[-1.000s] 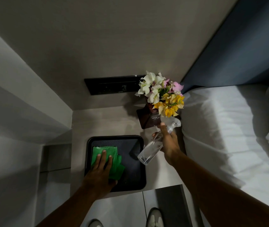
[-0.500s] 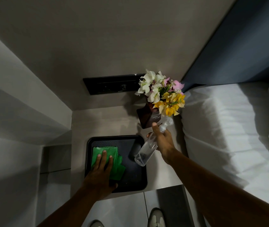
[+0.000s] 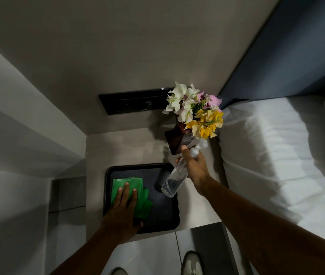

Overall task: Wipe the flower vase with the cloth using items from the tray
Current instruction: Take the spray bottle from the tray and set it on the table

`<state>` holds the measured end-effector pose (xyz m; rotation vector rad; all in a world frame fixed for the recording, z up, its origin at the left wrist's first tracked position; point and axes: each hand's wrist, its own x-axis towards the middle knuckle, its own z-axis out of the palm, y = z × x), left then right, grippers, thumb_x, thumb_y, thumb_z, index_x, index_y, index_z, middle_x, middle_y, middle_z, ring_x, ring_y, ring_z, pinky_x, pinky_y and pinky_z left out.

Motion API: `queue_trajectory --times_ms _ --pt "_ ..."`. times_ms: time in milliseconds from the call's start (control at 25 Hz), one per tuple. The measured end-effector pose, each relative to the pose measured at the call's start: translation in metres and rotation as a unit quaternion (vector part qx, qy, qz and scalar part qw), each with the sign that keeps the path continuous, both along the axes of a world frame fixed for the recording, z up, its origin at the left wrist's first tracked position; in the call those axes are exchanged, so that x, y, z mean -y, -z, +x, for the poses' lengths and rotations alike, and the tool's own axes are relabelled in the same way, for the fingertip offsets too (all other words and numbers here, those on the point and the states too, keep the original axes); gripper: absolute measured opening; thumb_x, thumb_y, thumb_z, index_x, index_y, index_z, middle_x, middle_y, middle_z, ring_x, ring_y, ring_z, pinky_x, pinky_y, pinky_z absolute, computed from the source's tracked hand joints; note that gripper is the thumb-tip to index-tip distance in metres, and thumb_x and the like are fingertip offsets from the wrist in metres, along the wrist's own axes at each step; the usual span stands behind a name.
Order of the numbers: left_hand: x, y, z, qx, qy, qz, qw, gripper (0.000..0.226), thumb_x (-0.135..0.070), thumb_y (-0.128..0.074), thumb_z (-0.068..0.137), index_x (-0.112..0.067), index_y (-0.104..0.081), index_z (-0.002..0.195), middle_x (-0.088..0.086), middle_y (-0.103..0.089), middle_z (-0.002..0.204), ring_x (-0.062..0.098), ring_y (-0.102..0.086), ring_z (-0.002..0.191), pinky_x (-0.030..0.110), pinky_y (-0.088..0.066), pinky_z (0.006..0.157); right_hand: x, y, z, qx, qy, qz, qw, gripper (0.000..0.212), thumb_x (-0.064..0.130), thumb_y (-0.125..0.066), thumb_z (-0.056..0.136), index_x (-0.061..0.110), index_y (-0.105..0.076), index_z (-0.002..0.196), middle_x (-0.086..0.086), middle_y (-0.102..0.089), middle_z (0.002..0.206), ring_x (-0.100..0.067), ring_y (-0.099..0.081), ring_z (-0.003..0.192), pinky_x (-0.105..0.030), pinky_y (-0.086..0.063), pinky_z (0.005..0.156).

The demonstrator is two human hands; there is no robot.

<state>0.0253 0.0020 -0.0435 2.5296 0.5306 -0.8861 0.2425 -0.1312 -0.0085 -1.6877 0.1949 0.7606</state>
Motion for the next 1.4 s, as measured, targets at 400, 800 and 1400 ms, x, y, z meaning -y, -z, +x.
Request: queue_trajectory --times_ms 400,800,1400 --pt "0.002 0.003 -0.003 0.000 -0.008 -0.012 1.000 0.109 -0.054 -0.058 0.083 -0.015 0.023 0.146 0.012 0.033 0.154 0.033 0.030 0.140 0.048 -0.003 0.119 -0.039 -0.019 -0.054 0.080 -0.088 -0.049 0.992 0.041 0.043 -0.061 0.093 0.014 -0.057 0.123 -0.004 -0.072 0.102 -0.023 -0.070 0.099 -0.042 -0.058 0.084" --pt "0.004 0.010 -0.012 0.063 -0.023 0.004 0.998 0.098 -0.040 -0.059 0.088 -0.020 0.016 0.149 0.008 0.029 0.157 0.032 0.025 0.144 0.043 -0.012 0.121 -0.103 -0.037 -0.007 0.259 -0.172 -0.080 0.947 0.044 0.038 -0.073 0.085 0.009 -0.065 0.117 -0.004 -0.072 0.101 -0.031 -0.067 0.103 -0.049 -0.054 0.092" --pt "0.001 0.014 -0.009 0.133 -0.115 -0.007 0.984 0.065 -0.059 -0.031 0.094 -0.026 -0.020 0.149 0.000 0.002 0.162 0.026 0.002 0.148 0.045 -0.016 0.118 -0.101 -0.006 -0.015 0.205 -0.228 -0.085 0.948 0.067 0.042 -0.080 0.078 0.016 -0.053 0.133 -0.002 -0.068 0.109 -0.015 -0.065 0.098 -0.032 -0.054 0.087"
